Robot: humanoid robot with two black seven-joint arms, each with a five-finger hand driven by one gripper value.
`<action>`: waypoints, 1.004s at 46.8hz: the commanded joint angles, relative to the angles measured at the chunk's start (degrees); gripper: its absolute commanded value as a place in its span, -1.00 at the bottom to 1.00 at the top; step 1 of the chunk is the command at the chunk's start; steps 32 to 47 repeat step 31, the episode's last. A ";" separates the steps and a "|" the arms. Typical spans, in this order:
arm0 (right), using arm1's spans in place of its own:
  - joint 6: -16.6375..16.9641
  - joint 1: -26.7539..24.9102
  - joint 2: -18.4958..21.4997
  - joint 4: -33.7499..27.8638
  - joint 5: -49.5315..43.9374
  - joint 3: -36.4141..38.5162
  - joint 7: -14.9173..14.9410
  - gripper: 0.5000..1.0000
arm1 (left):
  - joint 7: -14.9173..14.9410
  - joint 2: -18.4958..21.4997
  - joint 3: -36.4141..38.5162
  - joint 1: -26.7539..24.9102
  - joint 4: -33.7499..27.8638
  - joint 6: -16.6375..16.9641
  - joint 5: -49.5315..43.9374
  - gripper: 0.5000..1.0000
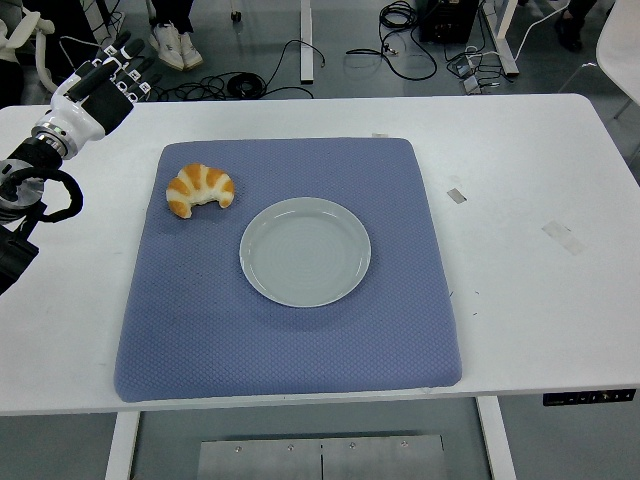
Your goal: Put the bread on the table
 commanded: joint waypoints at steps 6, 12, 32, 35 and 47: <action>0.15 0.13 0.00 0.13 0.01 -0.01 0.00 1.00 | 0.01 -0.79 -0.56 0.95 0.18 0.05 -0.74 0.92; 0.15 0.22 0.00 0.04 0.01 -0.02 0.00 1.00 | -0.08 -0.88 -0.56 1.30 0.18 -0.03 -1.62 0.92; 0.06 0.22 0.00 0.04 0.01 0.51 0.00 1.00 | -0.34 -1.93 -0.56 2.18 0.27 0.05 -1.71 0.92; 0.06 0.22 0.00 0.04 0.01 0.51 0.00 1.00 | -0.34 -1.93 -0.56 2.18 0.27 0.05 -1.71 0.92; 0.06 0.22 0.00 0.04 0.01 0.51 0.00 1.00 | -0.34 -1.93 -0.56 2.18 0.27 0.05 -1.71 0.92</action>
